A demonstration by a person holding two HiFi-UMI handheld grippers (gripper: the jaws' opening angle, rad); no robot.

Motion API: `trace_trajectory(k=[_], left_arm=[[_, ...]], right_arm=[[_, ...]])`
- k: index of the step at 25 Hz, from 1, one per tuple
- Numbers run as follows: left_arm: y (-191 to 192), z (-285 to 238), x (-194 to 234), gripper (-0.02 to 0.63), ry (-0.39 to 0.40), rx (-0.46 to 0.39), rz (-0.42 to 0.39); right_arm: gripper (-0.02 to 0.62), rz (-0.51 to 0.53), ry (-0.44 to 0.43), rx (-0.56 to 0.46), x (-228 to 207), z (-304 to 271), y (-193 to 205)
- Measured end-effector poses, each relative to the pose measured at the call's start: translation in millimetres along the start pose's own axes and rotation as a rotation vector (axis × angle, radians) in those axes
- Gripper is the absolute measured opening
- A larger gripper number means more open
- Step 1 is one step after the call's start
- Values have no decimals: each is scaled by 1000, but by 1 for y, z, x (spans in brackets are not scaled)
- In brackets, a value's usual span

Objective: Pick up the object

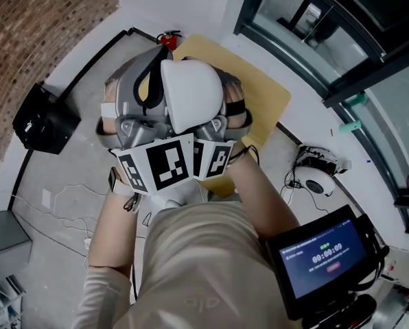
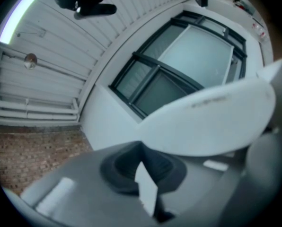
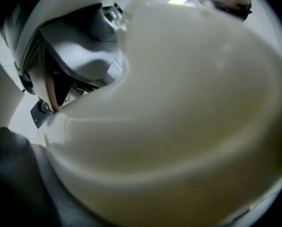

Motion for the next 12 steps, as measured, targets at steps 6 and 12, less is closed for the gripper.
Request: trace_trajectory(k=[6,12], left_arm=[[2,-5,-4,-17,8,6,5],[3,-8,-7,-17,13,11,8]], right_arm=[[34,-2,-4,14,0,-2,5],[34,-1,-3,24,0,-3,10]])
Point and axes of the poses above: the fingertips, and each gripper's own axes: z backward along the fingers, x to its left, y out of its underside, the point moved 3 cm from there along z, backward along the fingers, and after that the axes turned 5 degrees about -z, right-handed, at the moved point
